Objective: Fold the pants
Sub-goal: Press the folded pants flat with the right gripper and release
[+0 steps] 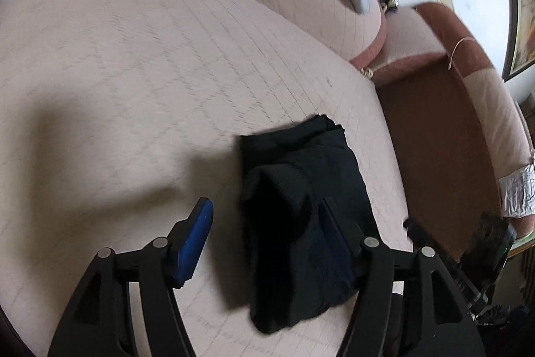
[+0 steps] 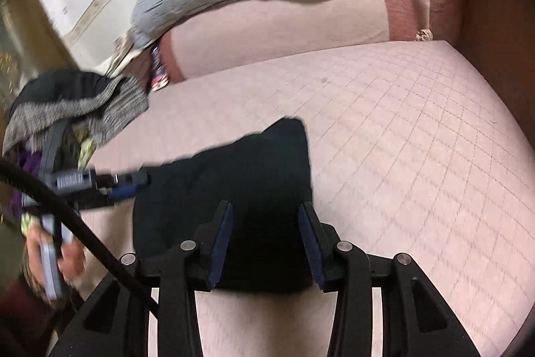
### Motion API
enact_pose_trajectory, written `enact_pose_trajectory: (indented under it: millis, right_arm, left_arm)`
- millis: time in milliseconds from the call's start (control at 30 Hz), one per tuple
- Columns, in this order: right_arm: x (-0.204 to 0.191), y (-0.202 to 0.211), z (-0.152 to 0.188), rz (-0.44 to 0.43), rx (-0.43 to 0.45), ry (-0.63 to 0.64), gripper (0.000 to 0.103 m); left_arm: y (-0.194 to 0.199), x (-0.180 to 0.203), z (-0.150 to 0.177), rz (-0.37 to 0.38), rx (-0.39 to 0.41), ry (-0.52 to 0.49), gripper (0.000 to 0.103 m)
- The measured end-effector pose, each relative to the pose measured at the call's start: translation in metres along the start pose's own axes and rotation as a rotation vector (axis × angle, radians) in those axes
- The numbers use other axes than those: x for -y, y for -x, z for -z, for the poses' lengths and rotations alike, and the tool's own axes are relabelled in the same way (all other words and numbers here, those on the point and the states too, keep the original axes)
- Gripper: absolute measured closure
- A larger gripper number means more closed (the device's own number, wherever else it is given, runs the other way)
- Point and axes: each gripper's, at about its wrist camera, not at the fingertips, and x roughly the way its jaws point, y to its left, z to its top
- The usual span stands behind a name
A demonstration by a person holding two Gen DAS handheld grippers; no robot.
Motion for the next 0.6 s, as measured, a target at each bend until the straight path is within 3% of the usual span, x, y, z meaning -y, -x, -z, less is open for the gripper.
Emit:
enact_pose_trajectory:
  millis: [100,200,367,400,433,600]
  right_arm:
    - [0.002,-0.022,-0.026,0.019,-0.012,-0.007,0.058]
    - [-0.002,-0.055,-0.045,0.037,-0.066,0.009,0.058]
    - [-0.003,-0.108,-0.055,0.039,-0.159,-0.003,0.059]
    - [-0.003,-0.115,-0.055,0.033,-0.170,-0.012,0.067]
    - [-0.003,-0.120,-0.055,0.024,-0.185,-0.022,0.092]
    - [0.011,-0.109,-0.055,-0.043,-0.151,-0.104,0.094]
  left_arm:
    - [-0.017,0.005,-0.006,-0.035,-0.010,0.003,0.039]
    - [-0.025,0.010,-0.008,-0.029,-0.032,0.001,0.074]
    - [-0.025,0.020,-0.008,-0.085,-0.020,-0.052,0.078]
    - [-0.025,0.021,-0.007,-0.097,-0.017,-0.059,0.078]
    - [-0.025,0.022,-0.007,-0.107,-0.013,-0.065,0.079]
    - [-0.019,0.036,-0.009,-0.104,0.022,-0.111,0.082]
